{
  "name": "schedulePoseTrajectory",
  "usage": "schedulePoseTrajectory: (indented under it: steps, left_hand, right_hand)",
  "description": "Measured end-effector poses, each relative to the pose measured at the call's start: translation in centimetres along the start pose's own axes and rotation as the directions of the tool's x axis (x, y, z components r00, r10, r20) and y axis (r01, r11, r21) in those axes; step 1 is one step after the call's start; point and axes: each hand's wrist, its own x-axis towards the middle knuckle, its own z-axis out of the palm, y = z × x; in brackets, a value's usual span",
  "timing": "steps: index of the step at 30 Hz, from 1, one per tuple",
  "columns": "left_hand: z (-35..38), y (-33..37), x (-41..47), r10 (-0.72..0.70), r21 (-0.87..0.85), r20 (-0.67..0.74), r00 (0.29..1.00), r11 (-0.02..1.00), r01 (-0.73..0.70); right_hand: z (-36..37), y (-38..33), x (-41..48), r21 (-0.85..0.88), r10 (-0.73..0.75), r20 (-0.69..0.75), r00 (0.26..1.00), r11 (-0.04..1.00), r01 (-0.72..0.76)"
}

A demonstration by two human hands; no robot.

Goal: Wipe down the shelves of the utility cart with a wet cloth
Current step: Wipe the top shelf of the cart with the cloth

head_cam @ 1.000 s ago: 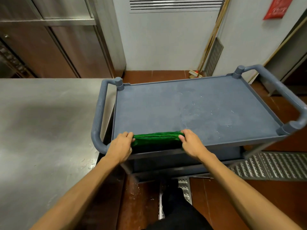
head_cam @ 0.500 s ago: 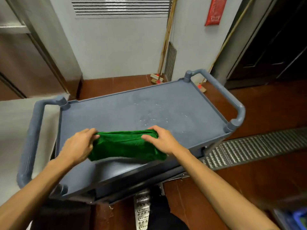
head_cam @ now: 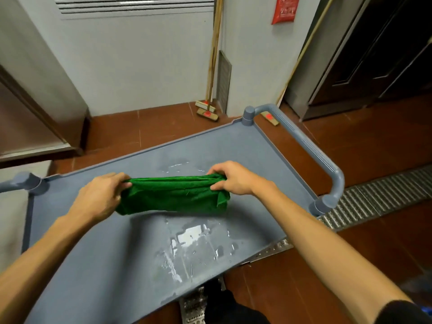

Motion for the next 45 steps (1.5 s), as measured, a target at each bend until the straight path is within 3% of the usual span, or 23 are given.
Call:
schedulePoseTrajectory:
  steps: [9, 14, 17, 21, 24, 26, 32, 37, 45]
  left_hand:
    - [-2.5, 1.3, 10.8, 0.032, 0.062, -0.079, 0.996, 0.998, -0.027]
    - [-3.0, 2.1, 16.4, 0.129, 0.123, -0.236, 0.963, 0.987, -0.103]
    - [-1.0, 2.3, 18.2, 0.160, 0.130, -0.258, 0.953, 0.983, -0.130]
    - [5.3, 2.3, 18.3, 0.125, 0.084, -0.119, 0.985, 0.990, -0.116]
    - [11.6, 1.6, 17.0, 0.023, 0.058, 0.171, 0.985, 0.998, -0.033]
    - [14.8, 0.6, 16.3, 0.010, 0.041, 0.272, 0.962, 0.999, -0.022]
    - [16.7, -0.9, 14.8, 0.093, 0.080, 0.264, 0.960, 0.990, -0.117]
    - [16.4, 0.6, 14.3, 0.012, -0.017, 0.193, 0.981, 1.000, -0.009]
    - [15.8, 1.5, 12.0, -0.029, -0.096, 0.197, 0.980, 0.994, 0.049]
  right_hand:
    - [-9.3, 0.3, 9.8, -0.027, -0.099, -0.168, 0.981, 0.995, 0.096]
    - [-12.3, 1.3, 14.3, -0.020, -0.109, -0.373, 0.921, 0.994, 0.109]
    - [-11.2, 3.6, 16.0, -0.060, -0.106, -0.439, 0.892, 0.994, 0.088]
    - [-5.7, 9.0, 16.3, -0.106, -0.017, -0.329, 0.944, 0.994, -0.019]
    - [-0.5, 12.5, 15.1, -0.163, 0.079, -0.175, 0.981, 0.981, -0.108]
    - [1.9, 13.4, 14.3, -0.178, 0.064, -0.129, 0.990, 0.980, -0.087]
    - [4.0, 14.5, 14.4, -0.180, 0.017, -0.224, 0.975, 0.982, -0.058]
    - [4.7, 14.3, 13.6, -0.148, 0.039, -0.261, 0.965, 0.986, -0.080]
    - [5.5, 14.2, 11.2, -0.133, 0.051, -0.248, 0.967, 0.987, -0.087]
